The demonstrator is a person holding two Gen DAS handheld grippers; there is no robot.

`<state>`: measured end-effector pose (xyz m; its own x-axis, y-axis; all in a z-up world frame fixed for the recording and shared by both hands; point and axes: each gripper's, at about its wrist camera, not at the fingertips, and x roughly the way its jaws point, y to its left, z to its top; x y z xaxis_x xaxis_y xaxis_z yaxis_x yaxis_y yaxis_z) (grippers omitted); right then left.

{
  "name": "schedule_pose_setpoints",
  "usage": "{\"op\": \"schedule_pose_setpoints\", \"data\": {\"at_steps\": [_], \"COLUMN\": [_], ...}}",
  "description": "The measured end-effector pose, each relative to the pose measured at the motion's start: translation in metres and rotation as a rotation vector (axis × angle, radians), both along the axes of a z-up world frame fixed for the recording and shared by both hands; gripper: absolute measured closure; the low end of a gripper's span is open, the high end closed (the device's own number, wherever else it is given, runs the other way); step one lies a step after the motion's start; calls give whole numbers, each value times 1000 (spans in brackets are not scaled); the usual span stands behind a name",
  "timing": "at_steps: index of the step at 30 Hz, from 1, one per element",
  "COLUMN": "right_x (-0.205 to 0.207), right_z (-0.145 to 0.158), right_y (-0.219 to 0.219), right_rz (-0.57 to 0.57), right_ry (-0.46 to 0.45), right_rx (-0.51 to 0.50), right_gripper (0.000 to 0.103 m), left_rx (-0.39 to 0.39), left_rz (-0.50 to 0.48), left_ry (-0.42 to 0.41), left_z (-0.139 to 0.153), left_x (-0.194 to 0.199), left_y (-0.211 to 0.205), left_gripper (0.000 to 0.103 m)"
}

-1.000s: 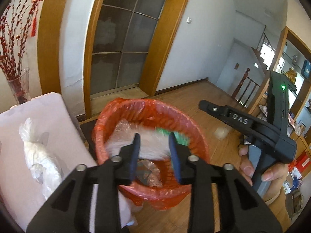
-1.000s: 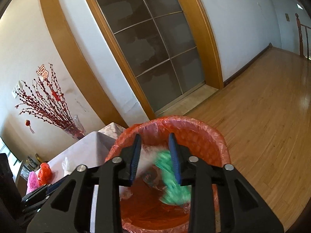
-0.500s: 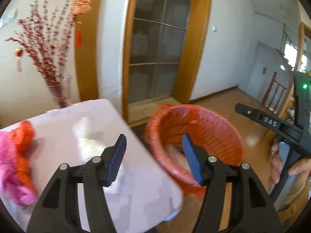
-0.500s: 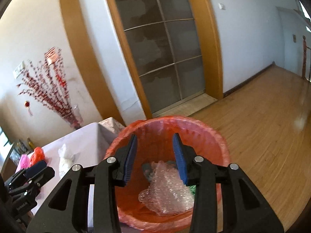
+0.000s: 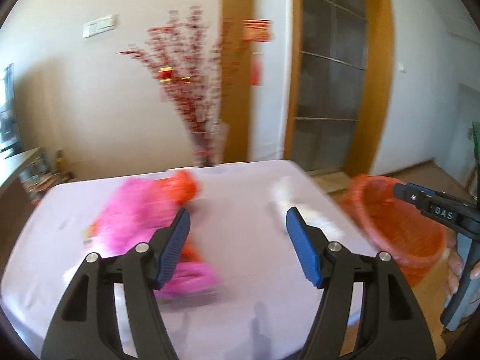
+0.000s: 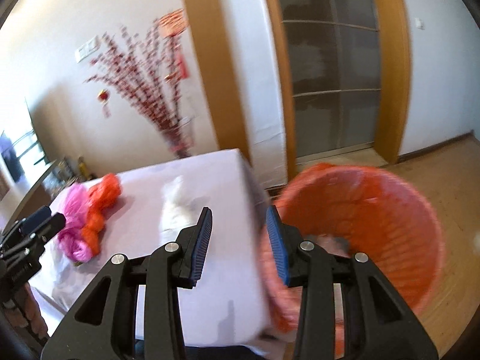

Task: Collect trash
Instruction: 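Move both open tools back over the remaining bags on the table, then grasp the clear plastic bag with the right tool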

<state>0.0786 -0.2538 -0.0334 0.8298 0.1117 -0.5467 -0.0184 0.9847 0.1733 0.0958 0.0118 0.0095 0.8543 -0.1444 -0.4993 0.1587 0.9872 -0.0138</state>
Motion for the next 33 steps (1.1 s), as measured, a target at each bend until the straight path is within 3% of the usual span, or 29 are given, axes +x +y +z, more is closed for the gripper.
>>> {"op": "schedule_pose_setpoints", "data": {"at_steps": [4, 7, 11, 21, 22, 25, 27, 29, 33], "right_x": [18, 32, 60, 96, 98, 99, 97, 92, 77], "right_z": [-11, -22, -38, -67, -71, -79, -78, -74, -64], "right_y": [42, 70, 94, 109, 109, 108, 102, 93, 89], "right_rz": [76, 111, 125, 88, 90, 60, 57, 63, 65], "right_ry": [32, 54, 107, 206, 224, 238, 237, 241, 212], "right_rx": [-28, -70, -91, -176, -184, -240, -218, -141, -115], "right_gripper": [64, 48, 47, 45, 46, 75, 83, 84, 84], "left_rx": [-9, -25, -38, -43, -42, -36, -39, -41, -11], "left_rz": [112, 180, 254, 263, 254, 224, 199, 171, 136], "left_ry": [15, 16, 21, 36, 38, 51, 65, 80, 107], "left_z": [-3, -2, -2, -5, -6, -8, -9, -11, -15], "left_x": [-2, -6, -11, -10, -10, -3, 2, 8, 19], "left_y": [49, 82, 118, 137, 135, 123, 114, 104, 84], "left_gripper": [37, 37, 37, 37, 37, 37, 37, 38, 43]}}
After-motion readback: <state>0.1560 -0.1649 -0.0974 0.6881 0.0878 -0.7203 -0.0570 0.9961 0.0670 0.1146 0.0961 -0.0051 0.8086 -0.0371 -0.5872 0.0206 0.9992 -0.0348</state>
